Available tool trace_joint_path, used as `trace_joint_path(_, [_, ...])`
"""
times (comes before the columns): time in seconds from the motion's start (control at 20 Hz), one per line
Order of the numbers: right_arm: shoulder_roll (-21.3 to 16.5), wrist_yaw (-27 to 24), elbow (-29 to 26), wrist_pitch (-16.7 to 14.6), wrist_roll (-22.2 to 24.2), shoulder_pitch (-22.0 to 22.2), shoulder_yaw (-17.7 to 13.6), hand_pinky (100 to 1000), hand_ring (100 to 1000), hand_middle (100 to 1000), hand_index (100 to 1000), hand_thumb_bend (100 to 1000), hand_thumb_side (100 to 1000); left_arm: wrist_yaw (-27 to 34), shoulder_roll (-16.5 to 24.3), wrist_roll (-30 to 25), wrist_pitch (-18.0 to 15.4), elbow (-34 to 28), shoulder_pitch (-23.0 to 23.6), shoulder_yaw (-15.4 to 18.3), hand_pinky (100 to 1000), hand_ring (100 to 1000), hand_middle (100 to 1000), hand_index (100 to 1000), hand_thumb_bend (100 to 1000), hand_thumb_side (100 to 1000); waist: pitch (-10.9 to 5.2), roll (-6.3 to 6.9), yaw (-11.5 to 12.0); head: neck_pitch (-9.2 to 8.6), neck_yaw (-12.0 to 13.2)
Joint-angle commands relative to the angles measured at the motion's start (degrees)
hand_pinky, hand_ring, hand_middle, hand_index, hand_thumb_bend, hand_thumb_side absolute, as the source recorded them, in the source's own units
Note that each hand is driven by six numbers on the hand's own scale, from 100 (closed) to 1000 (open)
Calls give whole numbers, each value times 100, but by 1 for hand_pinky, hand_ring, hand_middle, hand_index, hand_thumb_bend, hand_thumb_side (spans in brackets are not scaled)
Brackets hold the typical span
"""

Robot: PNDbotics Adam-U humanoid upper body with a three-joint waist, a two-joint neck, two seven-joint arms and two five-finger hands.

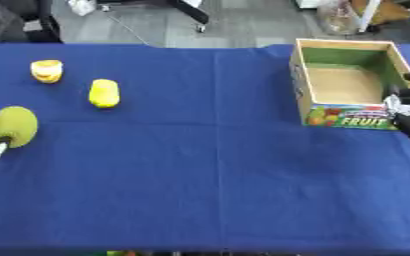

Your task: Pick up the objects with one hand, pass them to the other hand, and then place them into the box on the other side of the table.

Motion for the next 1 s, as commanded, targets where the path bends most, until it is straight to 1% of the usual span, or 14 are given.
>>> trace_joint_path(0.05, [-79,-30,-48,-8,22,-74,-12,771,723,799,893,225,369,16,106,456,61,12,-103,-8,519,282,272,408,100,146,-131,0,-7,32,17])
trace_joint_path(0.1, [-78,-32,-47,-10,24,-75,-10,771,723,799,893,221,369,50,88,592,73,40,-112,-25,496,250,230,375,100,122,-132,0,-8,32,18])
trace_joint_path(0.25, [-75,-34,-43,-13,29,-74,-11,771,723,799,894,215,373,163,43,821,29,98,-124,-63,488,229,199,350,100,117,-133,-2,-16,32,22])
trace_joint_path(0.45, [-83,-35,-38,-16,30,-77,-19,772,723,798,894,220,368,456,17,877,-52,-53,-107,-15,499,229,194,344,100,124,-135,-5,-15,32,33])
trace_joint_path(0.75, [-116,-7,-33,-19,52,-149,-9,774,724,799,896,216,370,1069,6,798,-104,-920,-136,39,504,223,191,334,100,136,-146,-5,4,32,40])
trace_joint_path(1.0, [-175,87,-24,-40,170,-425,107,778,728,800,898,217,373,1667,-117,581,-226,-1776,-333,-182,506,227,192,331,100,148,-175,-19,17,32,52])
